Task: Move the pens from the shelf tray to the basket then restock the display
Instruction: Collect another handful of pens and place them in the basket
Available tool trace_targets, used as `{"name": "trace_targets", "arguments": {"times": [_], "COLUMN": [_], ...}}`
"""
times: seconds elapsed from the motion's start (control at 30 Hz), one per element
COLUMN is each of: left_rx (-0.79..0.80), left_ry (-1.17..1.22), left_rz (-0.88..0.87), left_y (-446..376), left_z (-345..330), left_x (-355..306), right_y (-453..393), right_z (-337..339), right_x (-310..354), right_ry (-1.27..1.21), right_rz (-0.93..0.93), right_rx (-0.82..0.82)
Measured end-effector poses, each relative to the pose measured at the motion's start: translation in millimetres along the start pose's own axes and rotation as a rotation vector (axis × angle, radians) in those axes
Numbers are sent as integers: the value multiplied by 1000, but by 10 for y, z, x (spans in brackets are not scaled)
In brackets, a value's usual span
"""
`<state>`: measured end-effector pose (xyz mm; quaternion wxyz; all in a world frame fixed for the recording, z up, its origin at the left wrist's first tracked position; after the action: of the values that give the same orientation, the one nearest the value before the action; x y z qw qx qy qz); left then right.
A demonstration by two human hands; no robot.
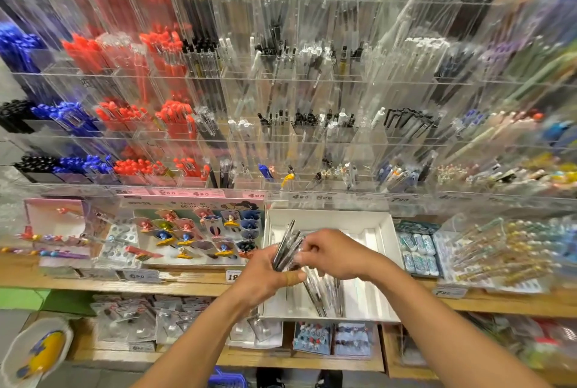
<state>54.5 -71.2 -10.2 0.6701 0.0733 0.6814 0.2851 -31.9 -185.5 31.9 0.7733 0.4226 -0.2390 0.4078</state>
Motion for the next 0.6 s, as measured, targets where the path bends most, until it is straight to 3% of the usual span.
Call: {"name": "trace_targets", "arguments": {"times": [0.13,0.2,0.27,0.33,0.4,0.5,0.6], "left_rx": [-34,-88,-160,-223,-243,-241,-235], "left_ry": [78,124,151,207,348,493,545], "left_rz": [-35,18,91,155,188,215,226], "left_y": [-16,3,15,32,47,105,157], "left_z": [13,68,136,195,217,241,265], "left_x": [-77,-53,38,139,216,246,260], "right_y": [-35,-117,-237,-303,-318,-392,-509], "right_z": [-6,-69,-240,-566,-888,-1120,-1223], "right_x": [-27,-219,-521,-801,-960,-1025,-1008], "right_ry": [-497,-640,-405,34,374,572,609], "right_rz": [31,-47,-211,-354,-372,-329,-349], "right_rx": [30,-3,-48,79,233,287,257]}}
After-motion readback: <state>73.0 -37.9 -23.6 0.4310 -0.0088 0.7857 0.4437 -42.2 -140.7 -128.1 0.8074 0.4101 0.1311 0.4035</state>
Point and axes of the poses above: each hand's wrist, its own y-axis away from the middle knuckle, its own z-axis out of the back of the hand, x = y × z, the point moved 6 cm from there along -y, towards the middle knuckle, and after that the axes turned 2 degrees about -y, right-handed, at the moved point
